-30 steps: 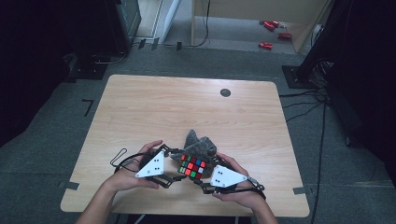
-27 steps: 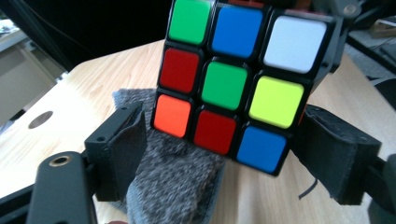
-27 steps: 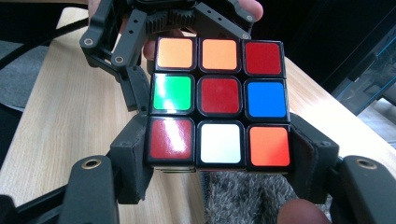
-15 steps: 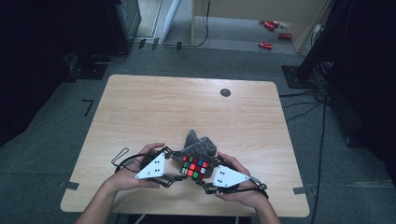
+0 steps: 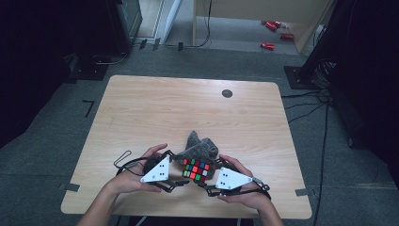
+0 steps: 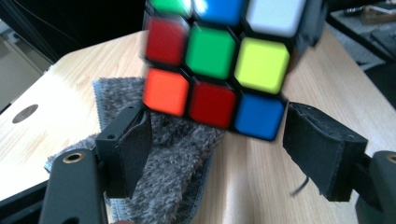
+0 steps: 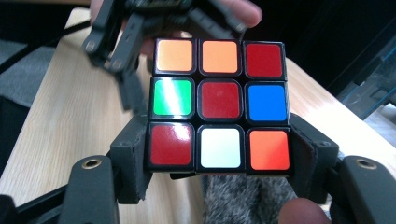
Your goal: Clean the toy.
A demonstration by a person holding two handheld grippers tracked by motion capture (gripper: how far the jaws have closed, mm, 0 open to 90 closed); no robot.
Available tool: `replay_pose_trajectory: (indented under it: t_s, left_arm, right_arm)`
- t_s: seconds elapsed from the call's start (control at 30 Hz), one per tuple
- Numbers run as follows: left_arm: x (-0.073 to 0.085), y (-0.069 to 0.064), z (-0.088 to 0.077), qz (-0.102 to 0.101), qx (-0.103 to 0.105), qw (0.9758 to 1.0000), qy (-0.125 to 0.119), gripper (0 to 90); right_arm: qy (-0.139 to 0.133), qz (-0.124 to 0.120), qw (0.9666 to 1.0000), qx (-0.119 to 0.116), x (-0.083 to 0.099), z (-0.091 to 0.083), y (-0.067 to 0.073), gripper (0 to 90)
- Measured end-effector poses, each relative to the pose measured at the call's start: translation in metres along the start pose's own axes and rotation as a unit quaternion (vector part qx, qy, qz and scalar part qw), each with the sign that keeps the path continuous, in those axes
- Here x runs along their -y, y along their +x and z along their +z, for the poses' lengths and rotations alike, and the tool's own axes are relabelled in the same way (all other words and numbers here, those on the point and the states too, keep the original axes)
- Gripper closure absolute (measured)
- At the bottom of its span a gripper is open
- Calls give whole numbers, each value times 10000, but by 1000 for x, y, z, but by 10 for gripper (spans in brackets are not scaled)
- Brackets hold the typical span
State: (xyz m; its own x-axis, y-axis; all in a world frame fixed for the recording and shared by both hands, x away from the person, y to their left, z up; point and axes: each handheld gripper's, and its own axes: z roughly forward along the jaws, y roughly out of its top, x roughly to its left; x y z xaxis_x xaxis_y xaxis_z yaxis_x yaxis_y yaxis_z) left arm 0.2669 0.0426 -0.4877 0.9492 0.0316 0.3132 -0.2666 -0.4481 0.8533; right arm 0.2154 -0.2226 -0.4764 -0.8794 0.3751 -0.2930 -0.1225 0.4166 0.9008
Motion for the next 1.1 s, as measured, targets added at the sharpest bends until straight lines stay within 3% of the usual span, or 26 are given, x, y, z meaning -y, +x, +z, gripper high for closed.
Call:
replay_pose_trajectory:
  t_s: [0.07, 0.17, 0.43, 0.7, 0.83, 1.1]
  left_arm:
    - [-1, 2, -2, -27, -102, 9999, -94, 270]
    - [-1, 3, -6, -91, -28, 9996, -276, 285]
    - [-3, 0, -5, 162, 62, 9988, -452, 318]
    - [-4, 0, -8, 93, 116, 9985, -531, 343]
    - [-3, 1, -10, 57, 241, 9979, -592, 349]
    - [-5, 3, -17, -37, 331, 9966, -753, 358]
  right_arm:
    - [-14, 59, 10000, -15, 0, -1, -1, 347]
    - [4, 61, 10000, -50, 2, -2, -1, 347]
    - [133, 98, 9996, -207, 3, 2, 0, 347]
    - [138, 126, 9995, -245, 4, 1, -2, 346]
    - [135, 174, 9992, -333, 6, 0, -2, 343]
    - [226, 226, 9991, -283, 9, 0, -3, 315]
